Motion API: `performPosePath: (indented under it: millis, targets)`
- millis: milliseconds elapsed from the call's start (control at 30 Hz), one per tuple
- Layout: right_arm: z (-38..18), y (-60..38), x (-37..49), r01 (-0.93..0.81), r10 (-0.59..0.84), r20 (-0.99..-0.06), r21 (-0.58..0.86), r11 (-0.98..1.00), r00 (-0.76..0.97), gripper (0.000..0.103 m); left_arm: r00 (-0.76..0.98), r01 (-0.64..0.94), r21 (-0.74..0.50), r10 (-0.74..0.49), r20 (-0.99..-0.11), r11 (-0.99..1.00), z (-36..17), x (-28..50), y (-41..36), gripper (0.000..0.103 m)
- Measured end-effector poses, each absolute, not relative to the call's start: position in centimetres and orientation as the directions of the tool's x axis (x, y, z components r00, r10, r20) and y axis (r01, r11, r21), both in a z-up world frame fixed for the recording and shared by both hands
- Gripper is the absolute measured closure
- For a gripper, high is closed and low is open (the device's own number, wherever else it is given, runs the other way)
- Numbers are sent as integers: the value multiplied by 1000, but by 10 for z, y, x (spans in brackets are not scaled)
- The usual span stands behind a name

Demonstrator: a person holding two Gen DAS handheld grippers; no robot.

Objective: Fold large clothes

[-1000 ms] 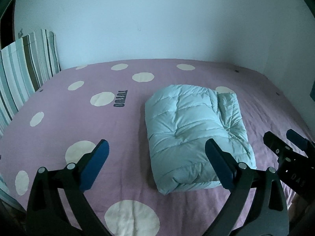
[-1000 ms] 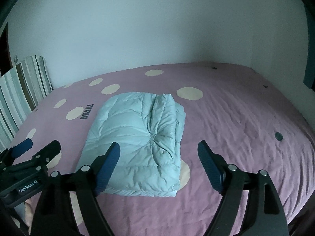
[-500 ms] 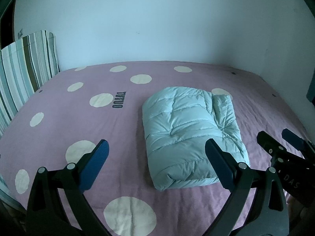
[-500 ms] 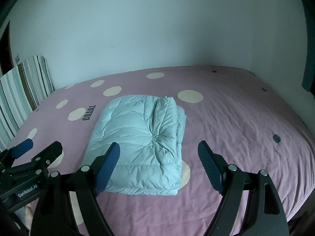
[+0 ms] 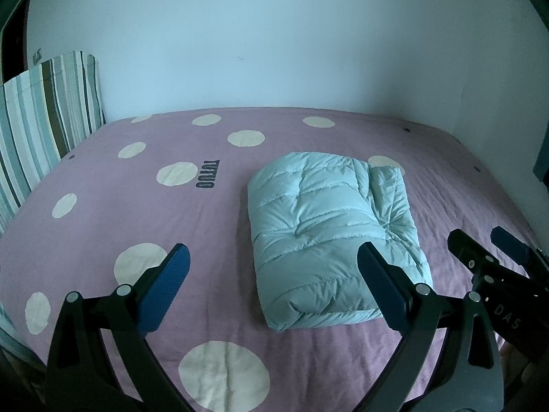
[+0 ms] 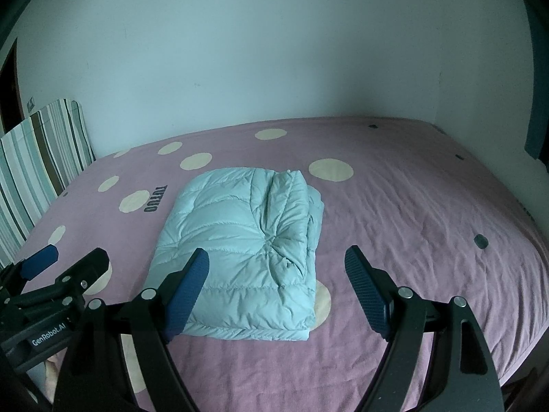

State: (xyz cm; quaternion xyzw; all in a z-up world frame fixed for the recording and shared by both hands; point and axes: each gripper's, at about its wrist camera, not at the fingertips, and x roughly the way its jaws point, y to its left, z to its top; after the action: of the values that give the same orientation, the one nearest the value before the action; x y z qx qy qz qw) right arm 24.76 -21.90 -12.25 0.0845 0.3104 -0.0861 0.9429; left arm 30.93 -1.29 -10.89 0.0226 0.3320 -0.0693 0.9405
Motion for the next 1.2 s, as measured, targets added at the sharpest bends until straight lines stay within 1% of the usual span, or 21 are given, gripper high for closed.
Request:
performPosePath:
  millis: [767,933,1067,1133,1200]
  targets:
    - [-123,-218,247,217,-110,-602,107,970,791,23,777,152,11,-113,-619,988,-107,307,-11,5]
    - [-124,-218,247,217,-111,-601,107,970,791,23,790,148,13,-110,-603,989,-104,305,-10,5]
    - [-125,-218,246,217,-110,-601,108,970,791,23,784,151,9,-114,-611,989,-106,307,-11,5]
    - [-125,-218,247,216,-110,-602,106,970,791,23,779,147,11,-109,-617,989,-107,309,-12,2]
    - [-125,-218,247,216,-109,-603,107,971,791,23,779,148,10,-110,-618,989,-109,309,-13,2]
